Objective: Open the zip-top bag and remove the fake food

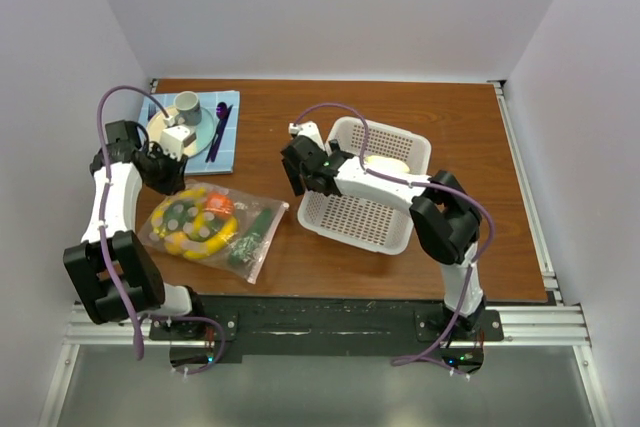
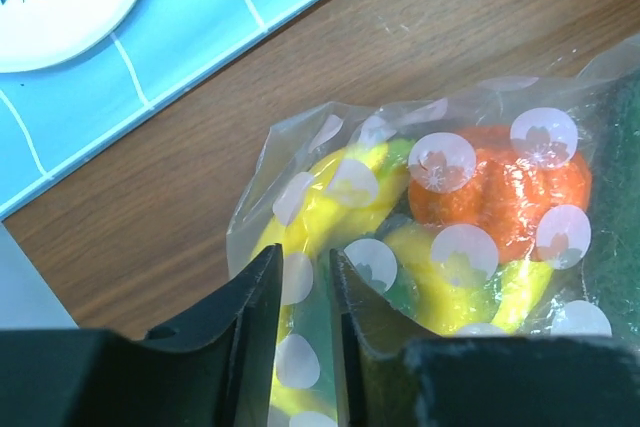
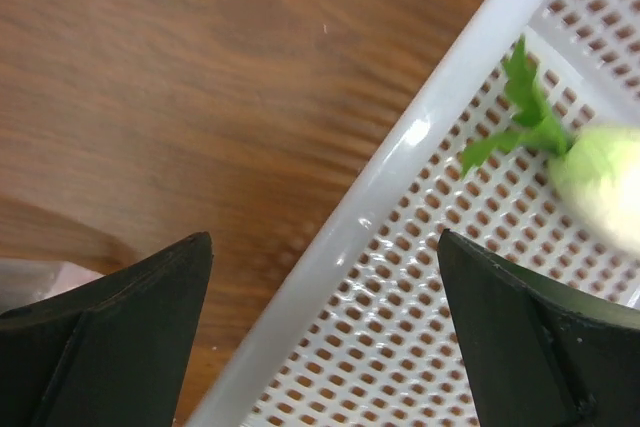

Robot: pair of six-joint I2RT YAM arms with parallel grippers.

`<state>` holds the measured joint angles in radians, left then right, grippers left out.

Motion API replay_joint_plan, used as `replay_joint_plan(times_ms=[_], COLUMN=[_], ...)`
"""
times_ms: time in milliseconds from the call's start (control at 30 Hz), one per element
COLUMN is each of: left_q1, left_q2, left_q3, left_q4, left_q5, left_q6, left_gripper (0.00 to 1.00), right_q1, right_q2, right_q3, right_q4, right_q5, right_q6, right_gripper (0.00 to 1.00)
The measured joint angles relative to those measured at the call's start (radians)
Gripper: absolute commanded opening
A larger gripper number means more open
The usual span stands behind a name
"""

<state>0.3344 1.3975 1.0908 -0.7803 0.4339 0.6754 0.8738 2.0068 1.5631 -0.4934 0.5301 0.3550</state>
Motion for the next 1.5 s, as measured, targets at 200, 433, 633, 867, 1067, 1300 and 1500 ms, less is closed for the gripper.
replay_joint_plan(times_ms=[200, 433, 633, 867, 1067, 1300, 1500], left_q1=[0.014, 0.100, 0.214, 0.271, 0.274, 0.274, 0.275], left_q2=[0.006, 0.059, 0.080, 0.080, 0.080, 0.071, 0.072], left_q3=[-0.023, -0.021, 0.039, 0.064, 0.016, -0.023, 0.012], left_q4=[0.003, -0.025, -0.027, -0.043, -0.034, 0.002, -0.069], left_q5=[-0.008, 0.032, 0.075, 0.132, 0.138, 0.116, 0.151], left_q6=[0.016, 0.096, 0.104, 0.126, 0.119, 0.058, 0.051], left_gripper=[0.98, 1.00, 1.00, 1.00, 1.00, 1.00, 1.00], right_q1=[0.000, 0.003, 0.084, 0.252, 0.245, 0.265, 0.267], right_q2=[-0.141, -0.348, -0.417, -0.419, -0.426, -0.426, -0.426], right_q3=[-0.254, -0.362, -0.329, -0.319, -0.411, -0.454, -0.458], right_q4=[0.043, 0.039, 0.031, 0.089, 0.167, 0.202, 0.257], right_q5=[0.001, 0.034, 0.092, 0.061, 0.004, -0.046, -0.121], right_q6=[-0.016, -0.072, -0.127, -0.175, -0.166, -0.157, -0.137], right_gripper=[0.98, 0.99, 0.99, 0.92, 0.88, 0.95, 0.99])
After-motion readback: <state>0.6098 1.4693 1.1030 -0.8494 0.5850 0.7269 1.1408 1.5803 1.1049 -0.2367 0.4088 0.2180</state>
